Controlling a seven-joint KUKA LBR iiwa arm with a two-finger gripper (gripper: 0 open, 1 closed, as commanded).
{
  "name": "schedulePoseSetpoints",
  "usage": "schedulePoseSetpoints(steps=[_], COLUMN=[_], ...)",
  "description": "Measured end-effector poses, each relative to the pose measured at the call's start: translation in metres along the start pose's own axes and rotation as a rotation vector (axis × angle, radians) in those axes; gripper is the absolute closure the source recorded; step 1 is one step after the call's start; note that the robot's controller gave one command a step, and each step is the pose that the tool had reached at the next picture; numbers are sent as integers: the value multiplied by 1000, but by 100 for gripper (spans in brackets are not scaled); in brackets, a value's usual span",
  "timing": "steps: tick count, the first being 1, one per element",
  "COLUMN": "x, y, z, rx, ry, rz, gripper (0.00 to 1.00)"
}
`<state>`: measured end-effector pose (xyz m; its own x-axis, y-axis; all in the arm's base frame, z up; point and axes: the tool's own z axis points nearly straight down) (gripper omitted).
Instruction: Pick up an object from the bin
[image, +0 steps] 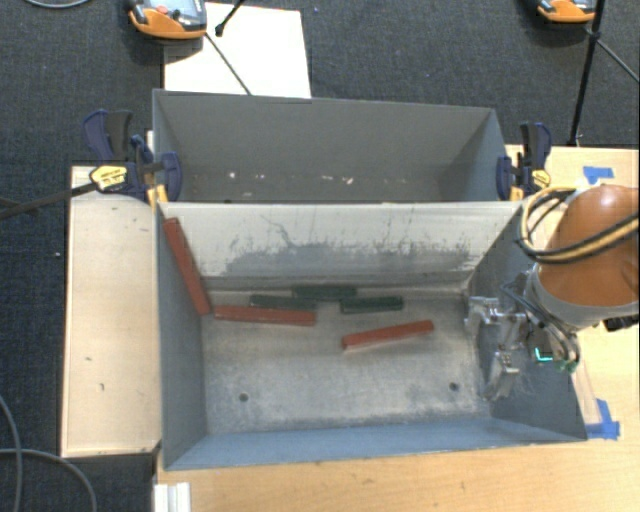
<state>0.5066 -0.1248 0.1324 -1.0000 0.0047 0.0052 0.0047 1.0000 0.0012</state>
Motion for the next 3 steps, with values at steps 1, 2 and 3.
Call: schedulePoseSetpoints(steps=[1,2,3], x=[-2,-24,-38], y=[0,46,69], z=[-4,7,23], rx=[2,2,-1], ry=[-7,-10,-11], rz=[-4,63,-76], gripper=[0,0,0])
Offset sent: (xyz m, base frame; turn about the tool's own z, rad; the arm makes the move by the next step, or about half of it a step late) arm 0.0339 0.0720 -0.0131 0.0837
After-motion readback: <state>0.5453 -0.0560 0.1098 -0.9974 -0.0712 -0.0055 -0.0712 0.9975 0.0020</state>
